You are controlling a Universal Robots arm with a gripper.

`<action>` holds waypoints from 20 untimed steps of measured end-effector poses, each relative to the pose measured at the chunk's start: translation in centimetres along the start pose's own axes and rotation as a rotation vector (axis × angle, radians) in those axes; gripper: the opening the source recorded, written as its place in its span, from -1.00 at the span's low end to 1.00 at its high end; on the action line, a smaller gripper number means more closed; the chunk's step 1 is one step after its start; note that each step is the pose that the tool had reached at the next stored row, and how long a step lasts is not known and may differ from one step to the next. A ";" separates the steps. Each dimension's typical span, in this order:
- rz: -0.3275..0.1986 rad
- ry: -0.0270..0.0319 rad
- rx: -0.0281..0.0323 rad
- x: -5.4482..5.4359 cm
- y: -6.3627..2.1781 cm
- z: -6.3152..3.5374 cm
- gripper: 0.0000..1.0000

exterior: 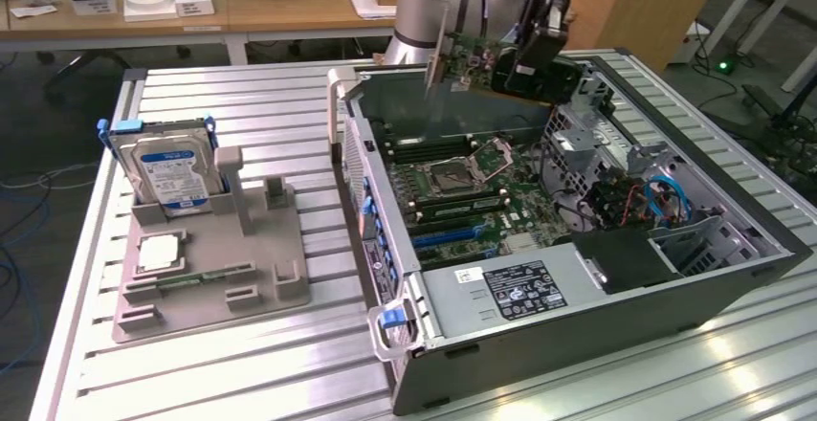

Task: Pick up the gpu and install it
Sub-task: 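Insert the gpu into the slot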

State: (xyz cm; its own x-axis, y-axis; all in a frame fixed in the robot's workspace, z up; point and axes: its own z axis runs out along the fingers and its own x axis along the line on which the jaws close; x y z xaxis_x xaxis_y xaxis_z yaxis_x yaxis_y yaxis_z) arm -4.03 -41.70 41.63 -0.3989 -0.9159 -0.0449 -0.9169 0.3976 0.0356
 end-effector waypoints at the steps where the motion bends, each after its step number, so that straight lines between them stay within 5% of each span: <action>1: -0.015 0.0005 -0.0007 0.0 0.00 0.00 -0.44; 20: -0.250 0.0084 -0.0101 0.0 0.02 0.00 -0.44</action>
State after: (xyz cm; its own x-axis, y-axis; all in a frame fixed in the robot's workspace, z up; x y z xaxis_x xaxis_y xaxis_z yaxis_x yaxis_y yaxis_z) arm -4.04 -41.70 41.63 -0.1592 -0.9862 -0.0453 -0.9869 0.1577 0.0343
